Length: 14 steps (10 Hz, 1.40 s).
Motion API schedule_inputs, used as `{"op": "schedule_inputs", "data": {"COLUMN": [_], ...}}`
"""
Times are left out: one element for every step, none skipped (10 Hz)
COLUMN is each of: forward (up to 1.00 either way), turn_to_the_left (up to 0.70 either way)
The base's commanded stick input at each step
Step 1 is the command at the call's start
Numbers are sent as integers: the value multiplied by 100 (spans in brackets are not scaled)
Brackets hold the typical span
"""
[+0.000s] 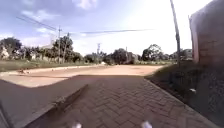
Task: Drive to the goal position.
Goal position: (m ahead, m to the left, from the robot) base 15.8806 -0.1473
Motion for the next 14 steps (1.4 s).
{"op": "schedule_inputs", "data": {"forward": [70, 70, 70, 70, 70, 70, 70, 70, 70, 70, 70, 70, 70, 70], "turn_to_the_left": [0, 0, 0, 0, 0, -11, -34, -24, -9, 0, 0, 0, 0, 0]}}
